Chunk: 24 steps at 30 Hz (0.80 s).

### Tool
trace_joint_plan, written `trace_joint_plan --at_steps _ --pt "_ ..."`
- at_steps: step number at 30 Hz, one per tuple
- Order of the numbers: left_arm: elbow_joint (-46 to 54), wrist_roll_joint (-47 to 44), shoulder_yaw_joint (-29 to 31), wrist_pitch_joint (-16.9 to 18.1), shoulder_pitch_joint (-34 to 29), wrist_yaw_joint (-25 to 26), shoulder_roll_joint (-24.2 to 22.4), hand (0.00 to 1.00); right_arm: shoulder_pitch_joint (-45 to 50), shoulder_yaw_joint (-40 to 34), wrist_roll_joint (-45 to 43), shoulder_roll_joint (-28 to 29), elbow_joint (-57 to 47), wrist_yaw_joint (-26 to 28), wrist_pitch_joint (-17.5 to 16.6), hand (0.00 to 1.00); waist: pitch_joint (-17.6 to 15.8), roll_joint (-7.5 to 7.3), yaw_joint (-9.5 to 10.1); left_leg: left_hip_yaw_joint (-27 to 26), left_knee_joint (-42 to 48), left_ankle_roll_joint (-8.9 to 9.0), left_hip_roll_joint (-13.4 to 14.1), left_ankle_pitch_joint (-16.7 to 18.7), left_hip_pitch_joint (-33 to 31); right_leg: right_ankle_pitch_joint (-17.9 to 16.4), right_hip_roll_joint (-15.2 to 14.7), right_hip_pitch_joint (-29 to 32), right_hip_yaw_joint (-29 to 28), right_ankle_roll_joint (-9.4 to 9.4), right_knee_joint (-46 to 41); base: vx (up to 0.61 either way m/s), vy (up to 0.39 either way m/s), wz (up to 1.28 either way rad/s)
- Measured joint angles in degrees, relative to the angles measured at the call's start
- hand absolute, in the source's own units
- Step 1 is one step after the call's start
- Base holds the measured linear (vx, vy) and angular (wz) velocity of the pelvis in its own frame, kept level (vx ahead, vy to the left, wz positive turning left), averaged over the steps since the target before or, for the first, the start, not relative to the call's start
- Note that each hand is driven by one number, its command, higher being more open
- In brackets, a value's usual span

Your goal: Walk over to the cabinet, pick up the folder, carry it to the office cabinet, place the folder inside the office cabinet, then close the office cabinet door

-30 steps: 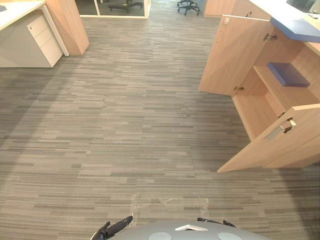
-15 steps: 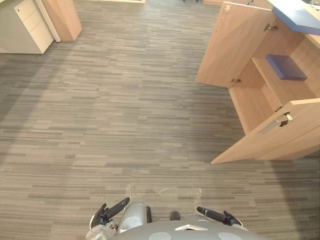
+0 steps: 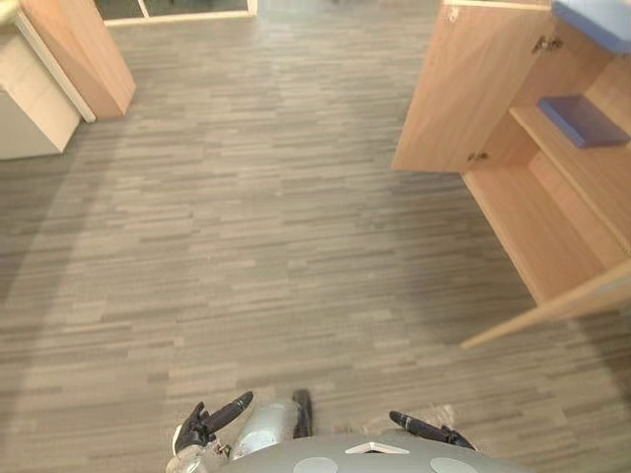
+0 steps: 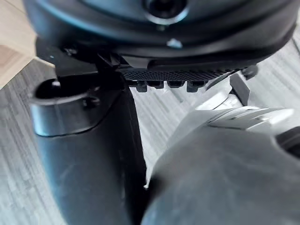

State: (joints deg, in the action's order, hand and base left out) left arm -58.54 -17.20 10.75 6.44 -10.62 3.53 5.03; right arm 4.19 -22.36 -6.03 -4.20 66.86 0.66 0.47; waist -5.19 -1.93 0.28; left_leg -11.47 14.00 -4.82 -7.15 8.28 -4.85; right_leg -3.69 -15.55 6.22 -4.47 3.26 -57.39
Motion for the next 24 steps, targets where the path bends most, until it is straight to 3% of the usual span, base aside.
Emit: trace_joint_plan --at_steps 1,2,3,5,7,9,12,14,15,17,18,20,22,23,24 --pt "0.0 0.0 -0.6 0.0 0.0 0.0 0.0 1.00 0.0 0.1 0.0 0.0 -0.4 0.0 0.0 1.00 0.1 0.37 -0.46 0.2 -1.4 -0.15 -0.5 0.1 2.0 0.4 -0.9 0.9 3.2 -1.33 -4.0 0.37 0.183 0.04" --pt "-0.1 0.1 -2.1 0.0 0.0 -0.1 -0.2 1.00 0.0 0.6 0.0 -0.4 -1.2 0.0 -0.2 1.00 0.6 1.08 -1.08 1.0 -4.2 -0.58 -1.0 0.1 6.0 -1.4 -2.6 2.8 11.0 -3.77 -9.8 0.30 0.125 0.08" --pt "-0.1 0.4 -2.7 0.0 0.2 -0.1 -0.2 1.00 0.0 0.7 0.0 -0.5 -1.6 -0.1 -0.2 1.00 0.9 1.54 -1.23 1.5 -5.3 -0.62 -1.0 0.0 7.4 -2.3 -2.6 3.4 13.5 -4.41 -10.2 0.38 0.126 0.16" --pt "-1.7 2.2 -4.6 0.0 2.2 -0.2 -0.1 1.00 -0.3 0.7 0.0 -0.5 -2.6 -0.2 -0.3 1.00 0.5 2.45 -2.05 2.7 -7.7 -0.73 -0.3 -0.2 11.7 -8.4 -1.5 4.9 21.2 -2.34 -3.7 0.41 0.068 0.22" --pt "-2.0 2.2 -5.6 -0.1 3.7 -0.3 -0.4 1.00 -1.0 0.6 -0.3 -0.5 -2.7 -0.2 -0.8 1.00 -1.0 2.85 -2.13 2.7 -8.4 0.04 0.9 0.2 14.1 -11.0 0.5 5.9 23.5 -2.37 4.8 0.29 -0.015 0.03" --pt "-2.1 2.2 -5.6 0.0 3.9 -0.5 -1.5 1.00 -1.7 0.6 -1.9 0.0 -3.1 -0.7 -1.0 1.00 -1.7 3.38 -2.18 2.4 -9.6 2.30 3.9 1.6 17.0 -10.1 3.7 7.5 27.5 -1.57 21.2 0.33 -0.065 -0.09" --pt "-1.6 2.0 -3.2 -0.1 4.1 -0.5 -2.4 1.00 -1.5 0.6 -2.5 1.0 -4.1 -1.3 -0.9 1.00 -2.4 2.05 -1.90 -1.5 -13.4 4.60 6.0 3.7 21.6 -5.3 3.8 9.1 36.0 -1.80 34.6 0.36 -0.122 -0.32" --pt "-1.5 2.1 -1.6 -0.1 4.1 -0.4 -2.5 1.00 -1.6 0.4 -2.5 1.7 -4.7 -1.3 -0.9 1.00 -2.5 0.91 -1.88 -4.4 -13.2 7.27 7.0 6.5 23.9 -2.1 3.3 9.8 44.1 -4.22 39.5 0.38 -0.200 -0.65" --pt "-1.6 2.3 -0.9 -0.2 4.1 -0.3 -2.8 1.00 -1.5 0.2 -3.0 1.7 -4.9 -1.3 -0.9 1.00 -2.5 1.10 -2.10 -6.2 -13.3 9.05 8.1 8.1 25.6 -0.7 3.7 9.6 47.0 -7.52 38.8 0.46 -0.242 -0.65" --pt "-1.6 2.4 -0.3 -0.2 4.1 -0.3 -3.3 1.00 -1.2 -0.7 -3.5 1.7 -4.9 -1.2 -0.9 1.00 -1.8 1.75 -1.91 -9.3 -12.5 10.54 10.8 8.6 26.8 0.2 6.6 9.7 48.3 -10.54 37.3 0.58 -0.299 -0.83" --pt "-1.7 2.8 -0.4 -0.4 4.5 -0.4 -3.6 1.00 -1.6 -1.6 -3.5 1.8 -4.7 -1.4 -0.9 1.00 -1.9 2.28 -2.15 -10.8 -10.0 11.67 12.9 8.3 26.6 -1.2 9.6 9.3 47.9 -12.83 37.7 0.54 -0.308 -0.78" --pt "-2.2 4.6 -0.4 -0.6 5.4 -0.5 -3.9 1.00 -1.8 -2.4 -3.6 1.9 -4.4 -1.5 -0.9 1.00 -1.9 2.66 -2.46 -10.9 -4.2 12.24 15.5 8.0 25.2 -2.6 12.1 8.5 47.2 -14.78 38.0 0.49 -0.294 -0.50" --pt "-2.1 4.8 -0.4 -0.6 7.1 -1.3 -4.3 1.00 -1.9 -2.9 -3.7 2.0 -3.5 -1.5 -0.9 1.00 -1.9 2.87 -2.63 -8.1 11.1 13.29 19.4 4.7 21.0 -4.2 15.9 4.5 44.9 -14.47 40.9 0.47 -0.254 -0.55" --pt "-2.0 4.8 -0.4 -0.5 7.3 -1.6 -4.7 1.00 -1.9 -2.9 -3.7 2.0 -2.9 -1.4 -0.9 1.00 -1.6 3.31 -2.60 -5.8 24.3 13.28 22.0 2.6 16.8 -4.1 18.3 1.4 43.2 -14.34 44.1 0.30 -0.167 -0.61" --pt "-1.7 4.6 -0.3 -0.4 7.3 -1.9 -4.9 1.00 -1.9 -2.9 -3.7 2.0 -2.8 -1.4 -0.9 1.00 -1.5 3.66 -2.54 -5.3 30.6 12.81 23.1 1.8 14.7 -4.0 19.5 -0.1 41.9 -14.26 45.6 0.34 -0.202 -0.93"
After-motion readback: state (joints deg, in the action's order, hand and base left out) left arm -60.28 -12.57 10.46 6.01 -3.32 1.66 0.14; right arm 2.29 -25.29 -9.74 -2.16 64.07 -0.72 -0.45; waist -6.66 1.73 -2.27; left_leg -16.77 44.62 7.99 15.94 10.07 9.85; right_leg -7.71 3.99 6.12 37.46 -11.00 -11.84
